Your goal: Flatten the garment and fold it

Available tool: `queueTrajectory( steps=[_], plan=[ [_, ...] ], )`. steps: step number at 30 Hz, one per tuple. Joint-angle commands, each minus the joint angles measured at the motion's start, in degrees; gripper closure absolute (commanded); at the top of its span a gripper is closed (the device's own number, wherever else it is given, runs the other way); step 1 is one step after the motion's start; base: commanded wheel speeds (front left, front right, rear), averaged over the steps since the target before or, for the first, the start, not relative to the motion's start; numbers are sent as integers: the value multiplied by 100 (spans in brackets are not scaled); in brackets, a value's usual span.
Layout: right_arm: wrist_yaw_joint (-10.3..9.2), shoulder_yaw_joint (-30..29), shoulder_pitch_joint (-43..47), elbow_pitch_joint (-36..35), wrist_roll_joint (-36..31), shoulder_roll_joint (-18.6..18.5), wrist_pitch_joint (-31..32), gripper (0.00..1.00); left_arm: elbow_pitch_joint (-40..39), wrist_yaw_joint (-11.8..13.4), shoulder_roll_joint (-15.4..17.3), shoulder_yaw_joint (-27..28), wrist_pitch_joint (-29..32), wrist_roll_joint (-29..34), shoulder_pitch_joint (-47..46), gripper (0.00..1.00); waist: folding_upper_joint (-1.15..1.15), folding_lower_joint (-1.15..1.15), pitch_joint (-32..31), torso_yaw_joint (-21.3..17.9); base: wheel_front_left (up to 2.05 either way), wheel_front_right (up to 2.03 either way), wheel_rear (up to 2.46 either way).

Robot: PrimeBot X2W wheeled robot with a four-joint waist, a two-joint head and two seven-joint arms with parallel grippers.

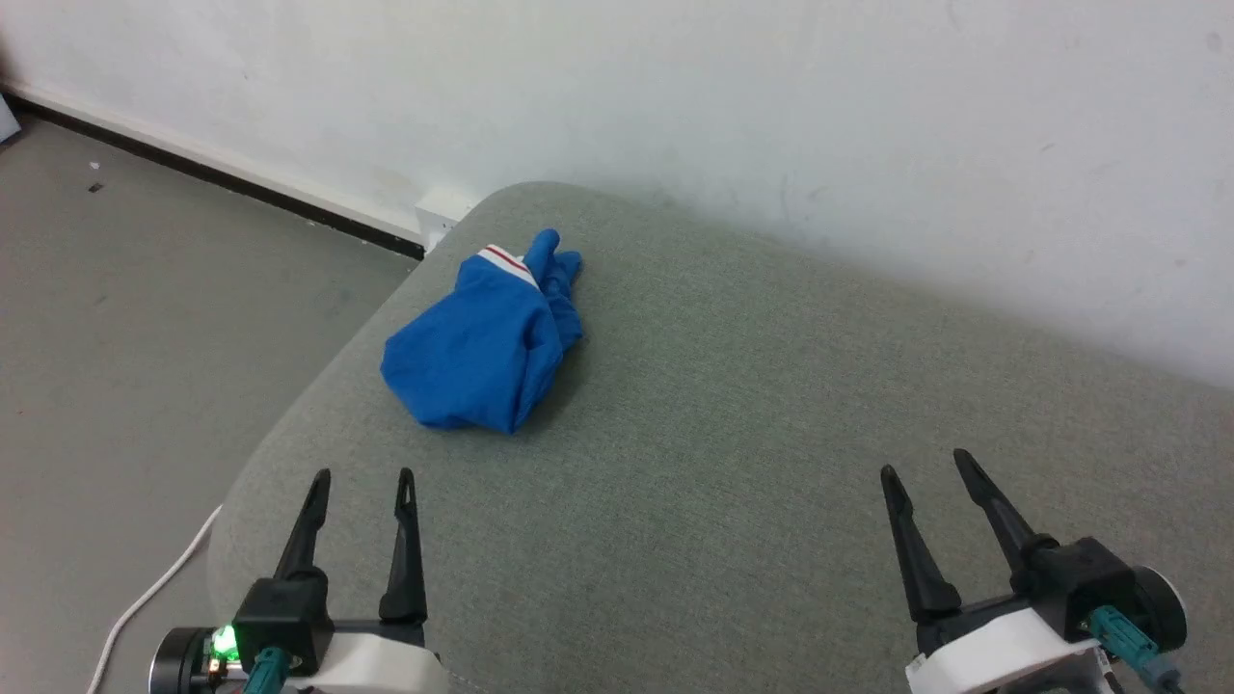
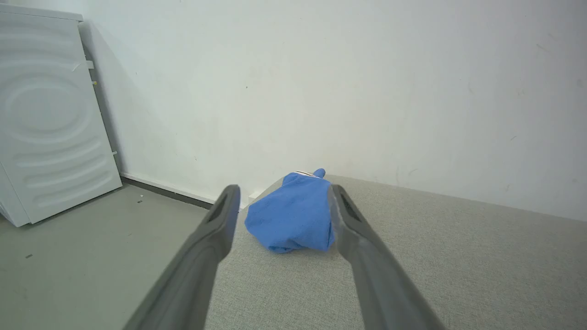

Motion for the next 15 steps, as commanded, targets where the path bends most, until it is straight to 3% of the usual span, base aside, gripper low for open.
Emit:
queueTrajectory(
  steps=[1, 15],
  plan=[
    [-9, 27, 69, -3, 45, 18, -64, 0, -43, 57, 0, -9, -49, -39, 131, 0, 0, 0, -5, 72, 0, 0, 0],
    [-11, 93, 120, 28, 87, 21, -231, 0, -113, 112, -3, -56, -217, -51, 219, 0, 0, 0, -39, 414, 0, 0, 0]
  ],
)
